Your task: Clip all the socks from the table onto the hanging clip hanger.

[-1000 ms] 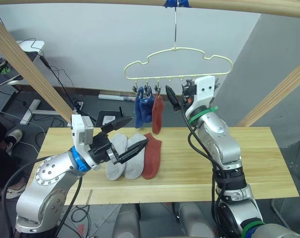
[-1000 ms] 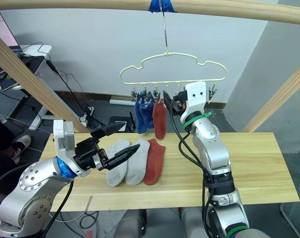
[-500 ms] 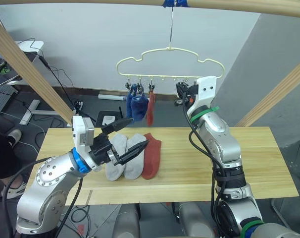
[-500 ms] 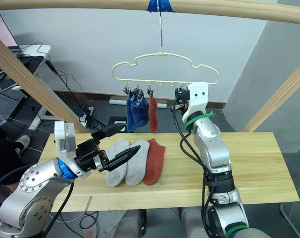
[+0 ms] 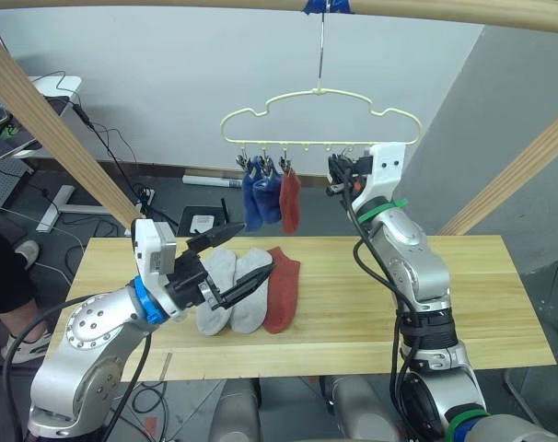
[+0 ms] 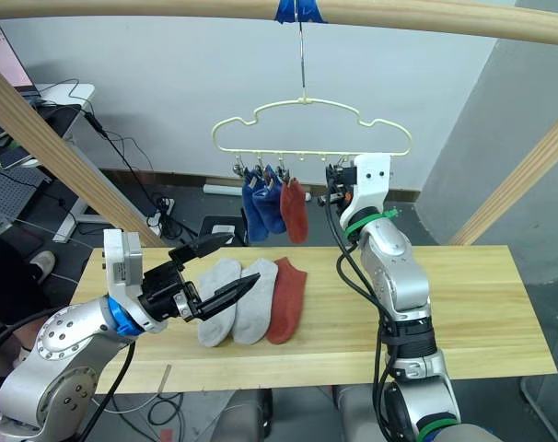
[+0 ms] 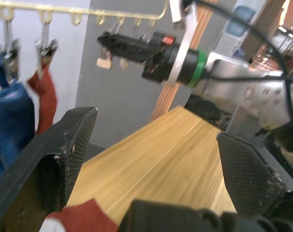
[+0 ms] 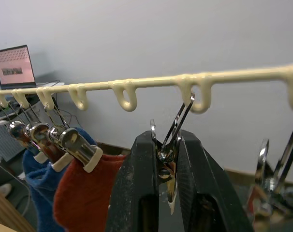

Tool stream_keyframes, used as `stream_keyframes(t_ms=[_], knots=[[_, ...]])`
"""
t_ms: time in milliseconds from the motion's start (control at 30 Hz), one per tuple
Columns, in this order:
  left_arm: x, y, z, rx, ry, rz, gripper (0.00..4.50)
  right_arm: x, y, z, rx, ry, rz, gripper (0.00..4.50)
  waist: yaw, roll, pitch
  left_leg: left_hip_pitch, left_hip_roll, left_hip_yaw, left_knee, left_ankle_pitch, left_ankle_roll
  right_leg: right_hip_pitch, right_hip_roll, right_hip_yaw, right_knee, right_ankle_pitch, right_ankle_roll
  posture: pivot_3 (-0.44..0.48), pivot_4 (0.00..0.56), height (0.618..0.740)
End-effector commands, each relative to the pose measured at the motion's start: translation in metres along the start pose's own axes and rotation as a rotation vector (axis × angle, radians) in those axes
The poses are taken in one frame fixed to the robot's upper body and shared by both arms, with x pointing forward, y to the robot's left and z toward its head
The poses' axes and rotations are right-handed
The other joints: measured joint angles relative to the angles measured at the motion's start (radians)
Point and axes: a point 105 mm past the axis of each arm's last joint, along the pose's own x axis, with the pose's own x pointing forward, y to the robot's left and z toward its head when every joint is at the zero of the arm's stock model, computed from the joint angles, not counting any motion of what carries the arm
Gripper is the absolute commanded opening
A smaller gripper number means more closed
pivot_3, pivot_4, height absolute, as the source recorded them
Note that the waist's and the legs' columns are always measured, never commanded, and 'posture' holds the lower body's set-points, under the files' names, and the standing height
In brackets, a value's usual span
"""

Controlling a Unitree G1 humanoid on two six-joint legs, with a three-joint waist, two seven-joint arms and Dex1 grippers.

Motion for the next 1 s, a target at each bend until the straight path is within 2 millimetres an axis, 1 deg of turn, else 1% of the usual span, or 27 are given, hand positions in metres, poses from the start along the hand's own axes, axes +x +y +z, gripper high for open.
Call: stream_keyframes(t_ms=[33,67,167,200,233,267,367,433,567,600,700,800,867,900,933,1000], knots=[[-0.003,0.003,-0.033,-0.032,0.128,0.044,4.5,-0.006,0.002,0.025,0.057,-0.02,0.071,0.17,-0.001,0.0,0.0,0.0,0.0,0.0,0.0,0.0,0.0,0.0,0.0,0.0,0.0,0.0,0.0,-0.036,0.247,0.74],[-0.001,0.006,-0.046,-0.048,0.161,0.059,4.5,-0.008,0.001,0.025,0.07,0.004,0.094,0.17,-0.001,0.0,0.0,0.0,0.0,0.0,0.0,0.0,0.0,0.0,0.0,0.0,0.0,0.0,-0.001,-0.043,0.25,0.74],[0.005,0.01,-0.066,-0.051,0.221,0.074,4.5,-0.012,0.0,0.027,0.084,0.046,0.133,0.17,0.0,0.001,0.0,0.0,0.0,0.0,0.0,0.0,0.0,0.0,0.0,0.0,0.0,-0.003,-0.005,-0.052,0.253,0.74],[0.011,0.011,-0.073,-0.035,0.246,0.06,4.5,-0.014,-0.001,0.026,0.076,0.059,0.141,0.17,-0.001,0.001,0.0,0.0,0.0,0.0,0.0,0.0,0.0,0.0,0.0,0.0,0.0,-0.003,-0.005,-0.052,0.253,0.74],[0.02,0.014,-0.086,-0.022,0.304,0.048,4.5,-0.015,-0.002,0.025,0.065,0.076,0.154,0.17,0.002,0.002,0.001,0.0,0.0,0.0,0.0,0.0,0.0,0.0,0.0,0.0,0.0,-0.003,-0.005,-0.052,0.253,0.74],[0.029,0.015,-0.095,0.001,0.336,0.024,4.5,-0.017,-0.003,0.024,0.06,0.086,0.159,0.17,0.005,0.003,0.002,0.0,0.0,0.0,0.0,0.0,0.0,0.0,0.0,-0.001,0.0,-0.003,-0.005,-0.052,0.253,0.74],[0.047,0.017,-0.106,0.046,0.375,-0.034,4.5,-0.017,-0.003,0.024,0.058,0.096,0.16,0.17,-0.001,0.003,0.002,0.0,-0.001,-0.001,0.001,0.0,0.0,0.001,0.0,-0.001,0.001,-0.002,-0.004,-0.076,0.25,0.74],[0.062,0.016,-0.114,0.099,0.388,-0.087,4.5,-0.018,-0.002,0.023,0.058,0.096,0.158,0.17,-0.007,0.003,0.002,0.0,-0.001,0.001,0.001,0.0,0.0,0.0,0.0,0.001,0.001,0.0,0.001,-0.082,0.249,0.74],[0.08,0.013,-0.129,0.18,0.441,-0.184,4.5,-0.019,-0.001,0.022,0.061,0.097,0.15,0.17,-0.007,0.003,0.002,0.0,0.0,0.0,-0.001,0.0,0.001,0.0,0.001,0.0,0.001,0.0,0.001,-0.097,0.249,0.74],[0.081,0.012,-0.135,0.202,0.476,-0.216,4.5,-0.02,-0.001,0.022,0.061,0.096,0.147,0.17,-0.007,0.003,0.002,0.0,0.0,0.0,-0.002,0.0,0.001,0.0,0.001,-0.001,0.001,0.0,0.0,-0.114,0.249,0.74],[0.083,0.011,-0.147,0.22,0.53,-0.258,4.5,-0.021,-0.002,0.023,0.058,0.095,0.141,0.17,-0.009,0.003,0.002,0.0,0.0,0.0,-0.002,0.0,0.001,0.0,0.001,0.0,0.001,0.0,0.001,-0.114,0.249,0.74],[0.082,0.014,-0.155,0.215,0.569,-0.256,4.5,-0.022,-0.003,0.024,0.057,0.093,0.132,0.17,-0.014,0.003,0.002,0.0,0.0,0.0,-0.001,0.0,0.001,0.0,0.001,0.0,0.001,0.0,0.001,-0.132,0.248,0.74],[0.079,0.019,-0.164,0.212,0.616,-0.242,4.5,-0.024,-0.005,0.024,0.056,0.092,0.121,0.17,-0.017,0.003,0.002,-0.001,0.0,-0.001,-0.001,0.0,0.001,0.0,0.001,-0.001,0.001,0.0,0.001,-0.15,0.244,0.74],[0.079,0.018,-0.169,0.22,0.636,-0.257,4.5,-0.025,-0.006,0.024,0.055,0.092,0.116,0.17,-0.018,0.003,0.002,-0.001,0.0,-0.001,-0.001,0.0,0.001,0.0,0.001,-0.001,0.002,0.0,0.001,-0.15,0.244,0.74],[0.078,0.018,-0.172,0.225,0.649,-0.268,4.5,-0.026,-0.006,0.024,0.055,0.092,0.112,0.17,-0.018,0.003,0.002,-0.001,0.0,-0.001,-0.001,0.0,0.001,0.0,0.001,-0.001,0.002,0.0,0.001,-0.15,0.244,0.74],[0.086,0.011,-0.169,0.232,0.613,-0.302,4.5,-0.027,-0.006,0.023,0.061,0.093,0.107,0.17,-0.022,0.003,0.001,0.0,0.0,-0.002,0.0,0.0,0.001,0.001,0.001,-0.001,0.002,0.0,0.001,-0.153,0.241,0.74]])
